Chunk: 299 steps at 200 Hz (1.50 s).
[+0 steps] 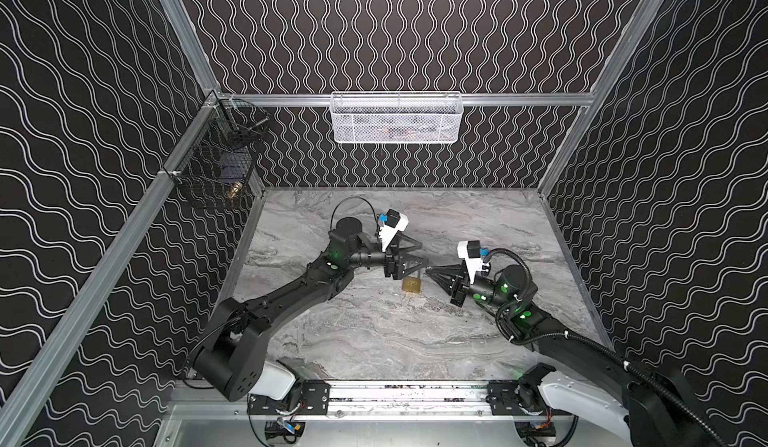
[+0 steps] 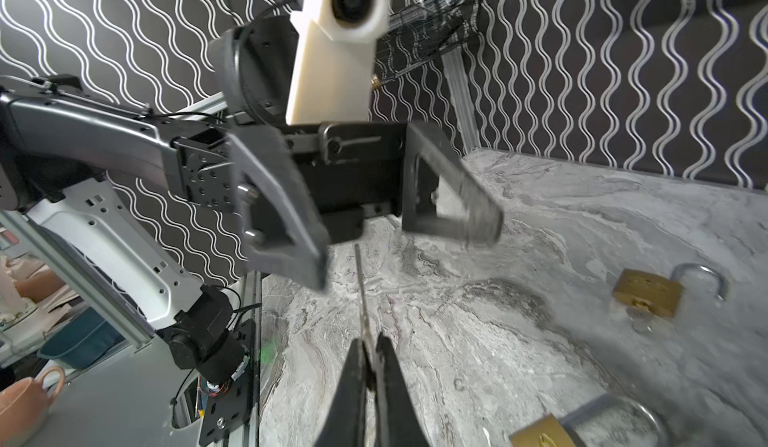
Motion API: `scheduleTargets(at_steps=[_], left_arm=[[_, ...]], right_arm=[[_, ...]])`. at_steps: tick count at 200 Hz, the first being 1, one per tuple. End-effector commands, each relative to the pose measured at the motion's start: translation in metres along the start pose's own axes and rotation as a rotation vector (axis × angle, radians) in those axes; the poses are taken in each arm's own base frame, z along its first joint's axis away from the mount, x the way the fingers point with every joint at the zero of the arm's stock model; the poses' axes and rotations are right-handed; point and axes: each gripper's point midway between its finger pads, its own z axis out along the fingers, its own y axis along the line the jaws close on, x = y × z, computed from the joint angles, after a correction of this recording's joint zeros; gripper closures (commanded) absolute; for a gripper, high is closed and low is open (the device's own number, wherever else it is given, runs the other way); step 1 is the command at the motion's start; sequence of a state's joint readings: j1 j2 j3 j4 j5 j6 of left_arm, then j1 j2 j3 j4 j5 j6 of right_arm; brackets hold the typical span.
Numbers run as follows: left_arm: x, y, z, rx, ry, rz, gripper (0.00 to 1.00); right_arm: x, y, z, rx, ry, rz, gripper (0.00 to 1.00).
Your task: Unlock with the key
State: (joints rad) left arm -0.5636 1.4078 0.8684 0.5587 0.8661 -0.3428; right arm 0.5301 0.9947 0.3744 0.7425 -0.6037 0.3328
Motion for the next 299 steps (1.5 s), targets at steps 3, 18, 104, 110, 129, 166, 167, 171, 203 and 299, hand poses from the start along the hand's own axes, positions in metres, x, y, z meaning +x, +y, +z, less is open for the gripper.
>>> scheduleTargets(at_steps=[3, 18, 104, 110, 129, 166, 167, 171, 203, 299], left_arm=[[-0.031, 0.015, -0.015, -0.188, -0.135, 0.0, 0.01], [-0.021, 0.033, -0.023, -0.283, -0.171, -0.121, 0.01], [0.07, 0.112, -0.031, -0.923, 0.218, -0.267, 0.01], [0.083, 0.117, -0.032, -0.968, 0.31, -0.295, 0.01], [0.126, 0.118, -0.03, -1.121, 0.594, -0.334, 0.01], [0.186, 0.11, 0.001, -1.125, 0.772, -0.453, 0.1], [0.186, 0.11, 0.001, -1.123, 0.774, -0.454, 0.1], [0.19, 0.109, 0.006, -1.116, 0.782, -0.458, 0.1], [0.211, 0.107, 0.016, -1.161, 0.895, -0.424, 0.1], [0.226, 0.146, 0.026, -1.203, 0.861, -0.468, 0.15]], right_arm=[[-0.006, -0.02, -0.021, 0.128, -0.091, 0.049, 1.0], [0.001, -0.033, -0.039, 0.211, -0.14, 0.085, 1.0], [0.077, -0.094, -0.118, 0.711, -0.114, 0.311, 1.0], [0.082, -0.095, -0.119, 0.712, -0.111, 0.325, 1.0], [0.094, -0.093, -0.119, 0.698, -0.089, 0.372, 1.0], [0.112, -0.083, -0.113, 0.625, -0.038, 0.414, 1.0], [0.112, -0.083, -0.113, 0.623, -0.037, 0.415, 1.0], [0.113, -0.083, -0.113, 0.619, -0.034, 0.417, 1.0], [0.121, -0.079, -0.112, 0.6, -0.002, 0.43, 1.0], [0.125, -0.076, -0.109, 0.573, 0.009, 0.436, 1.0]])
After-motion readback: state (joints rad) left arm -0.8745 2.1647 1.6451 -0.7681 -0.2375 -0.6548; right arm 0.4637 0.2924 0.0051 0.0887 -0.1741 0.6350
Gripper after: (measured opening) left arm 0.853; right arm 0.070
